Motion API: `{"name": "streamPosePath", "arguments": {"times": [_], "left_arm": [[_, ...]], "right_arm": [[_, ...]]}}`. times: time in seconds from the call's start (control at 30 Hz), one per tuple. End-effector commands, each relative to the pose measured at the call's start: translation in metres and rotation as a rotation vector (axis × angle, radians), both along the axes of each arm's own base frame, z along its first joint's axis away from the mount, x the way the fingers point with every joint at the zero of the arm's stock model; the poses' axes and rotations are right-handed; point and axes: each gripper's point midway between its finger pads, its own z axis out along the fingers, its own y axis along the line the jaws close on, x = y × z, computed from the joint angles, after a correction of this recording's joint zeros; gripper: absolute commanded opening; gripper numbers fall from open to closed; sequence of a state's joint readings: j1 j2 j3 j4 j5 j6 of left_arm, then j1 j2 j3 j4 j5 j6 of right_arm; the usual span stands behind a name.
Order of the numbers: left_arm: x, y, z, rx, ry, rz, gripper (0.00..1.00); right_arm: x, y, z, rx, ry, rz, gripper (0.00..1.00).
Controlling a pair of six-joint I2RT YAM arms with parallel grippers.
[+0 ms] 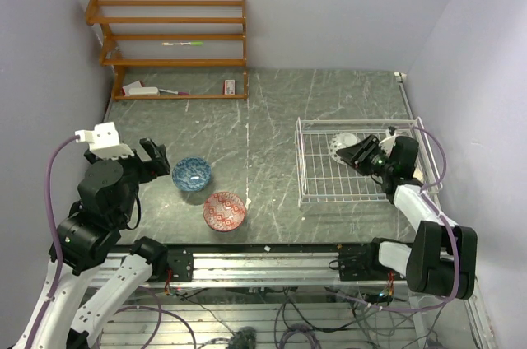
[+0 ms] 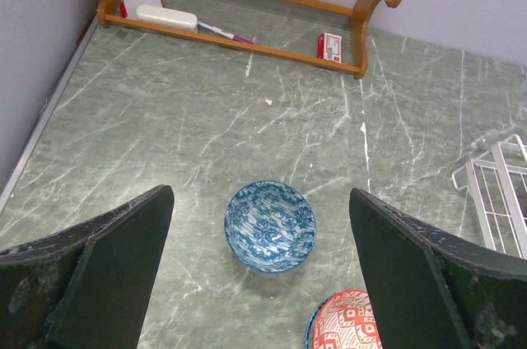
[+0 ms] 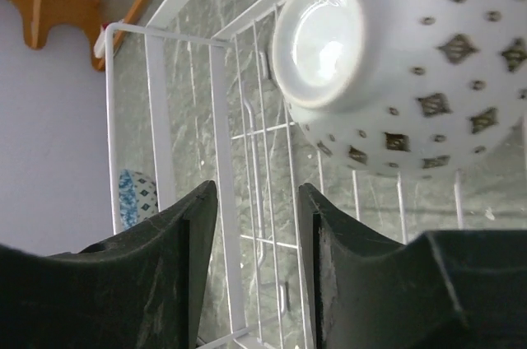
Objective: Load the bowls into the dish rack
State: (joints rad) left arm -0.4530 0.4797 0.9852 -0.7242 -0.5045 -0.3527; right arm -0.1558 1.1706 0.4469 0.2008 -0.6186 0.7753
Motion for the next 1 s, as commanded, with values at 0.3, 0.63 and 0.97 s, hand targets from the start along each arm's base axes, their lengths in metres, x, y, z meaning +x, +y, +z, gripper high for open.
{"name": "streamPosePath", "arguments": {"times": [0.3,0.63,0.97], "left_arm": [[0.003,-0.006,0.008,-0.037,-0.04,-0.021,0.99],[0.007,-0.007,0.004,-0.031,-0.038,-0.021,0.99],[0.009,-0.006,-0.004,-0.018,-0.027,-0.012,0.99]], "right_arm": [[0.0,-0.04,0.041,-0.287,-0.018,-0.091,0.54],[0.006,-0.028,0.037,-0.312,-0.007,0.021,0.55],[0.018,-0.029,0.005,-0.321,0.045,0.021,0.55]]}}
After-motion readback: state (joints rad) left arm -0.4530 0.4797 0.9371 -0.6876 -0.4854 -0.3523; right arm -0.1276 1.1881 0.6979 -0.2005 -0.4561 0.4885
